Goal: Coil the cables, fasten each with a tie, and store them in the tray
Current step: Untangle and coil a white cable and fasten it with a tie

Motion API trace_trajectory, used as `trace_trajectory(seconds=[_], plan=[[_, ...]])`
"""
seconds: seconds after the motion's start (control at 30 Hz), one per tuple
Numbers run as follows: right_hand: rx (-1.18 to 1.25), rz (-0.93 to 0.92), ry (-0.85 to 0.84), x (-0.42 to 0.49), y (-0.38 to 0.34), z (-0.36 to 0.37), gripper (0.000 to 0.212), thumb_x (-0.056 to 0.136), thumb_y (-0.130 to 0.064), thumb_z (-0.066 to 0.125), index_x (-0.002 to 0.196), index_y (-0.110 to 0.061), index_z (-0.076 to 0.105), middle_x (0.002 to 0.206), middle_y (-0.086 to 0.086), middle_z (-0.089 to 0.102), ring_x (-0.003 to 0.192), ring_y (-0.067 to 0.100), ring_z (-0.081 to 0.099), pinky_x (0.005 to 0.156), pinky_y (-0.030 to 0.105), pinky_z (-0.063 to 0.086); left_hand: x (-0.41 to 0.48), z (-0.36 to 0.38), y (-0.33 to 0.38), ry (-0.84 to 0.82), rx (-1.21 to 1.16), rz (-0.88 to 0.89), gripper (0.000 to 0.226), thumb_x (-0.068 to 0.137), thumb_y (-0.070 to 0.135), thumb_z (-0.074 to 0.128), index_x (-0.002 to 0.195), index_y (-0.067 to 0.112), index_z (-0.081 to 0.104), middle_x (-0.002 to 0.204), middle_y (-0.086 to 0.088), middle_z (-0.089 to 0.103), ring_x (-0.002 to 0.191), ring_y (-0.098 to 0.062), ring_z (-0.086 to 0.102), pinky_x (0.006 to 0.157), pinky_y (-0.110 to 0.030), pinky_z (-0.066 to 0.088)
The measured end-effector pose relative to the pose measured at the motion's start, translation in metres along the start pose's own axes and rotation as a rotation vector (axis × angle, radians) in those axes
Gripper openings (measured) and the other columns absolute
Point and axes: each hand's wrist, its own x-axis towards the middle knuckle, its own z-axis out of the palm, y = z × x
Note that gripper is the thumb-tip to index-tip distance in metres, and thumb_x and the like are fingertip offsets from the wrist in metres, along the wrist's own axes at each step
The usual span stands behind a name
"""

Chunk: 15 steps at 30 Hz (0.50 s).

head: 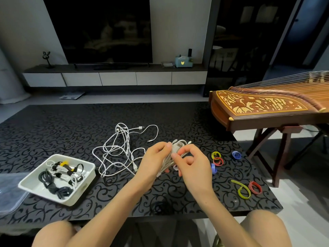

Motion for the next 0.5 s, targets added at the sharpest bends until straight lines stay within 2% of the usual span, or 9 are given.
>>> trace_trajectory(seconds=[0.13,0.2,0.33,0.4,0.5], plan=[[-0.065,-0.028,0.031,-0.001,-0.003,-0.002,0.019,0.085,-0.036,0.066,0.077,-0.03,0.05,0.049,0.004,0.058,0.044,0.017,0.052,0.063,0.038,0.049,-0.002,0.005,0.007,0.042,-0.04,-0.003,0.029,0.096,0.029,0.052,0.089,0.002,0.061,0.071,-0.005,0.06,0.065,-0.015,0.056,0.055,-0.03,0.045],[-0.115,-0.049,0.055,-0.001,-0.003,-0.003,0.021,0.084,-0.038,0.066,0.077,-0.029,0.048,0.052,0.002,0.06,0.046,0.016,0.053,0.061,0.036,0.047,-0.002,0.008,0.009,0.077,-0.049,-0.014,0.026,0.096,0.027,0.053,0.088,0.003,0.06,0.068,-0.005,0.06,0.062,-0.016,0.055,0.052,-0.027,0.045],[-0.066,-0.112,0.008,-0.013,0.004,-0.01,0.025,0.084,-0.034,0.067,0.092,-0.037,0.045,0.059,-0.005,0.065,0.05,0.012,0.055,0.059,0.035,0.045,0.001,0.011,0.011,0.164,-0.012,-0.013,0.029,0.097,0.025,0.05,0.088,-0.002,0.057,0.064,0.003,0.069,0.057,-0.009,0.061,0.049,-0.024,0.045],[-0.013,-0.066,-0.008,-0.02,0.011,-0.018,0.029,0.083,-0.03,0.069,0.097,-0.039,0.046,0.065,-0.009,0.069,0.056,0.01,0.06,0.063,0.035,0.048,0.002,0.01,0.012,0.205,0.055,0.037,0.025,0.097,0.027,0.049,0.086,0.006,0.058,0.073,-0.002,0.073,0.066,-0.007,0.068,0.05,-0.028,0.049],[-0.133,-0.049,-0.04,-0.019,0.018,-0.028,0.006,0.083,-0.033,0.068,0.083,-0.036,0.063,0.067,-0.017,0.069,0.066,0.002,0.063,0.067,0.03,0.051,0.002,0.009,0.01,0.186,0.089,0.09,0.023,0.096,0.028,0.051,0.084,0.011,0.061,0.083,-0.021,0.069,0.077,-0.025,0.069,0.062,-0.043,0.055]])
